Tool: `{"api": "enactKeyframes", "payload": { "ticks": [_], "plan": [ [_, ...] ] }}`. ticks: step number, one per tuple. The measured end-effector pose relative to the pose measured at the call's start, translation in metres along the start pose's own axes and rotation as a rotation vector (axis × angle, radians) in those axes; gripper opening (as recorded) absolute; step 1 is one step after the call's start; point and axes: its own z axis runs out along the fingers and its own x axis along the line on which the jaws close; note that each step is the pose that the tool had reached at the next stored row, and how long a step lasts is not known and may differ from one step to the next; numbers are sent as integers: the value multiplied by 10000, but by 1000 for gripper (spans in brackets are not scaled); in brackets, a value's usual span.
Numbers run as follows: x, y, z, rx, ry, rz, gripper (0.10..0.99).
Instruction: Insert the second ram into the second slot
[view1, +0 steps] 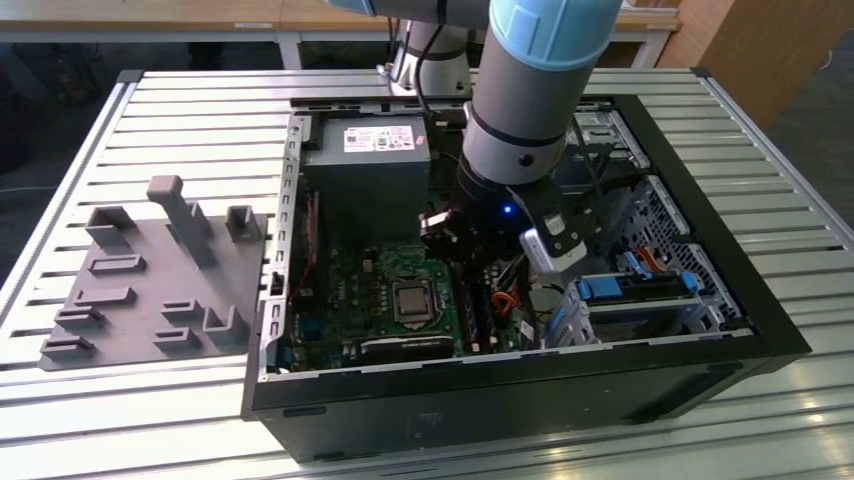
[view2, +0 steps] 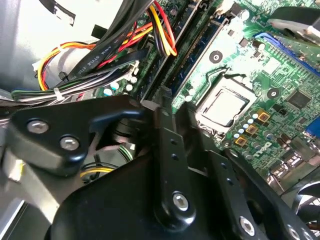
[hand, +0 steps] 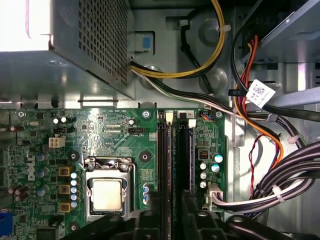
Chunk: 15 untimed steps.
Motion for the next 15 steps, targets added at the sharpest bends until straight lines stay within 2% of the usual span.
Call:
{"api": "enactKeyframes", "payload": {
  "ticks": [3,4,5,15],
  "plan": [
    [0,0,-3,2,0,0,165],
    [0,0,-3,1,0,0,165],
    [0,0,-3,1,0,0,106],
    [-2,1,43,1,-2,0,106]
  ]
}}
